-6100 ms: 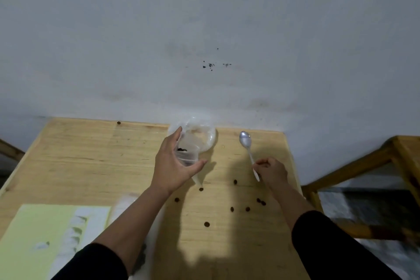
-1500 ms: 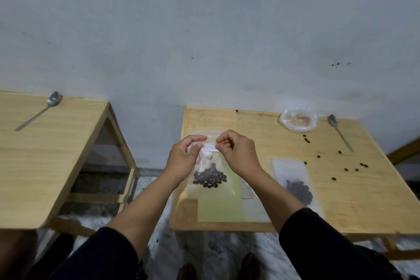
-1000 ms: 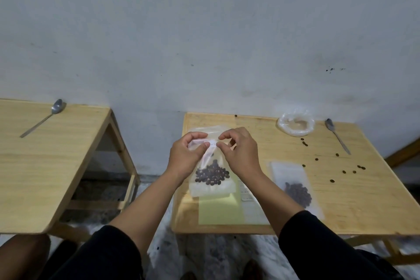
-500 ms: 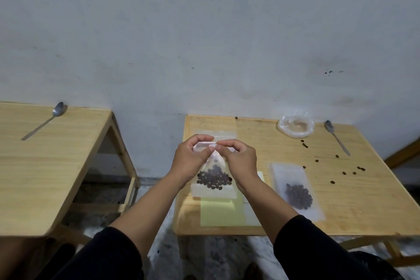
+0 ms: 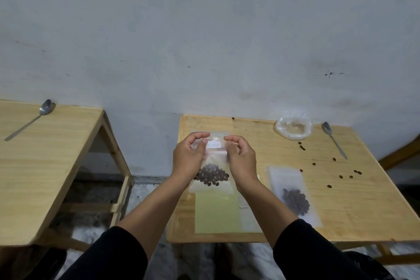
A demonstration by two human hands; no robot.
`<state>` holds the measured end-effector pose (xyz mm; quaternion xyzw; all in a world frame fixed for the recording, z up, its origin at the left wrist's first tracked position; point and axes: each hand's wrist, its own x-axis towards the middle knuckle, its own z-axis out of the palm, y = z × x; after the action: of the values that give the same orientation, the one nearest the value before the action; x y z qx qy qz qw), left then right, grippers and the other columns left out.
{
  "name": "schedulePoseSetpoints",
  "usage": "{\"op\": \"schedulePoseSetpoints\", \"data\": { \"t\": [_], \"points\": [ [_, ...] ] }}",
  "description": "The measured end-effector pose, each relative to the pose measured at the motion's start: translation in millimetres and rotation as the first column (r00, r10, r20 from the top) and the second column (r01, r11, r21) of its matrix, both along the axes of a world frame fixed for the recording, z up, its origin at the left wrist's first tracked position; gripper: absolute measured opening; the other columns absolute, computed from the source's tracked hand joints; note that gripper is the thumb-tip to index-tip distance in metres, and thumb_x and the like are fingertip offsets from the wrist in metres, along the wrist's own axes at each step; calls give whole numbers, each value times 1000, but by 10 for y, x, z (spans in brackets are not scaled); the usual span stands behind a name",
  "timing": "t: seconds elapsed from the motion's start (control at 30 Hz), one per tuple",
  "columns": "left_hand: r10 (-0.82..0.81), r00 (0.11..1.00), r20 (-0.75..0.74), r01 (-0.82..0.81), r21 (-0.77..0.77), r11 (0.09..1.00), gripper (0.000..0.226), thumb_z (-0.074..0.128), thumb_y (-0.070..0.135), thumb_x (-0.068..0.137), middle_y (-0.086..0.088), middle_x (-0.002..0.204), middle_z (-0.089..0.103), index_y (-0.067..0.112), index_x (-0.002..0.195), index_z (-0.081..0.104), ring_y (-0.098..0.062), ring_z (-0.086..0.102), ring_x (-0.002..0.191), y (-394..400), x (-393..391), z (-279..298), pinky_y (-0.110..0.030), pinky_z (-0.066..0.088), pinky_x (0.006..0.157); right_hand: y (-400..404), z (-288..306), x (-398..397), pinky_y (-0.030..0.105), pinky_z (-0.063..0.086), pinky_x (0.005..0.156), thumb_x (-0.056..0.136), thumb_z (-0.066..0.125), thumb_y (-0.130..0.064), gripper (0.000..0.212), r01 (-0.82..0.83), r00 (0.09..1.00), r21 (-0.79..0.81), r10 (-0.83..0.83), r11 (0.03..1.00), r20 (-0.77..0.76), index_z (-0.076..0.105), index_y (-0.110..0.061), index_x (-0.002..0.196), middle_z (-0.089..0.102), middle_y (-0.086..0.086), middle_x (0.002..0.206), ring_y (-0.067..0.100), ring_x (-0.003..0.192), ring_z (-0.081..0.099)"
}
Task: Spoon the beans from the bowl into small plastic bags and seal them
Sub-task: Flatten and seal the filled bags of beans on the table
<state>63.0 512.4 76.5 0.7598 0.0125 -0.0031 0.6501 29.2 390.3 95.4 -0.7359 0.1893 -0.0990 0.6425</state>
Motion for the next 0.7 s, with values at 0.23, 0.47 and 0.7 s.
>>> {"op": "schedulePoseSetpoints", "data": {
  "t": [0.23, 0.47, 0.7],
  "points": [
    [7, 997, -72, -5, 35, 999, 17, 59, 24, 91, 17, 109, 60, 33, 105, 63, -6, 55, 106, -66, 493, -147, -26, 43, 92, -319, -247, 217, 15, 44, 59, 82, 67, -4, 16, -84, 993, -26, 81, 996, -90, 69, -20, 82, 56, -7, 67, 3, 59, 52],
    [42, 976, -212, 4, 209, 978, 30, 66, 21, 83, 2, 101, 68, 26, 112, 65, -7, 58, 84, -313, 863, -517, -13, 45, 67, -658, -620, 873, 27, 52, 76, 79, 70, -11, 12, 23, 985, -145, -48, 989, -165, 71, -21, 87, 69, -2, 80, 12, 76, 63],
    [-6, 993, -117, 68, 537, 841, 29, 59, 13, 89, -6, 134, 53, 7, 117, 64, -19, 57, 112, -601, 1213, -918, -16, 37, 96, -816, -1047, 1343, 19, 42, 79, 84, 64, -16, 17, -121, 956, -416, -7, 901, -293, 70, -14, 99, 68, 3, 97, 11, 84, 60]
  ]
}}
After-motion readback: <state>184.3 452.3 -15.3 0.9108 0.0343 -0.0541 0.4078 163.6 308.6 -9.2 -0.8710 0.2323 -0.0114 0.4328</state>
